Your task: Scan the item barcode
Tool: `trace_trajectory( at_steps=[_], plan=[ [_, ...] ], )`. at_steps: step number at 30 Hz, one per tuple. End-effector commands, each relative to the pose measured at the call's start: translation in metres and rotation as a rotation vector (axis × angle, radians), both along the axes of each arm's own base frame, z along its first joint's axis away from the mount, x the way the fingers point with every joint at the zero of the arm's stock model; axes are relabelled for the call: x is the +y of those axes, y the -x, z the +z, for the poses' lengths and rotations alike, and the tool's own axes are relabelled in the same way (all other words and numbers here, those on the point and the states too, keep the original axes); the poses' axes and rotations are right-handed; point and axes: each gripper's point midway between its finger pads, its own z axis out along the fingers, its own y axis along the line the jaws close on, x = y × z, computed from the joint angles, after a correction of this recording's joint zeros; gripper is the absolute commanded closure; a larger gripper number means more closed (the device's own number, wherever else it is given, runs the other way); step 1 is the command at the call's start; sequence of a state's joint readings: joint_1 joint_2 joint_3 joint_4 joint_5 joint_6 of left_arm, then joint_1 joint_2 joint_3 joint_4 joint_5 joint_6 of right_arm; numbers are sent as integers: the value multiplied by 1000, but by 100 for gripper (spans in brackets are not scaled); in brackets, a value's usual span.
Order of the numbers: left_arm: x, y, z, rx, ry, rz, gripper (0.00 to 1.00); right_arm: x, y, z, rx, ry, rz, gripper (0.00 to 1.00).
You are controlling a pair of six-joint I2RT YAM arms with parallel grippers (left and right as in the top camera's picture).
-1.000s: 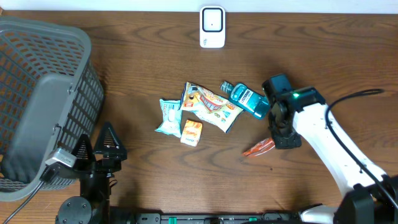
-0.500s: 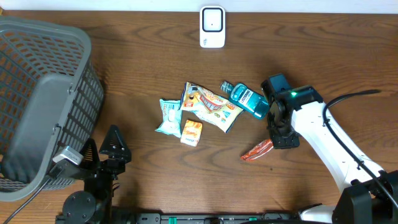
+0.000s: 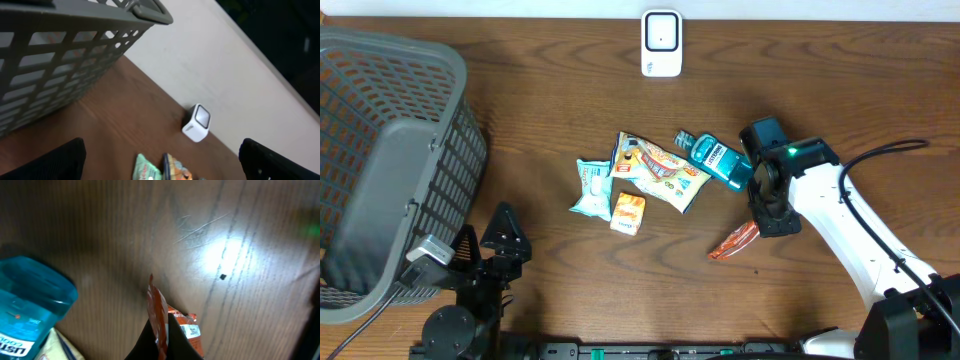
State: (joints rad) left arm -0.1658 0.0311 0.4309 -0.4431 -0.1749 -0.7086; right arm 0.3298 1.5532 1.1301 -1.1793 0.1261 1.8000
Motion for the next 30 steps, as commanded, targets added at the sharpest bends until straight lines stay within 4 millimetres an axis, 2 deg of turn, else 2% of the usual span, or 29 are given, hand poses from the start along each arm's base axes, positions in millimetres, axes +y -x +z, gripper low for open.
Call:
trace_trajectory(
  at_steps=[1,3,7,9,14,17,21,25,27,29,30],
  plan=[
    [-3,-2,6,-30,46,-10,2,2,-6,3,-22,3,12,99],
    [-5,-3,13,-56,8,-24,2,1,-6,3,-22,3,12,99],
    [-45,0,32,-158,-467,-281,2,1,-6,3,-22,3,12,99],
    [-52,1,29,-164,-575,-331,2,1,-6,3,-22,4,12,99],
    [-52,1,18,-124,-624,-346,2,1,-6,3,-22,8,25,97],
    [-51,2,9,-88,-623,-357,2,-2,-7,4,-27,25,31,73],
    [-51,3,0,-51,-622,-369,2,-1,-10,4,-31,22,99,72],
    [-51,6,-17,17,-621,-391,2,17,-39,10,-117,-31,422,73],
    [-50,9,-31,72,-619,-408,2,28,-50,17,-158,-60,551,69],
    [-49,13,-47,137,-617,-429,2,34,-54,24,-169,-78,614,66],
    [-49,17,-56,177,-615,-441,2,35,-54,27,-168,-83,643,60]
  ],
)
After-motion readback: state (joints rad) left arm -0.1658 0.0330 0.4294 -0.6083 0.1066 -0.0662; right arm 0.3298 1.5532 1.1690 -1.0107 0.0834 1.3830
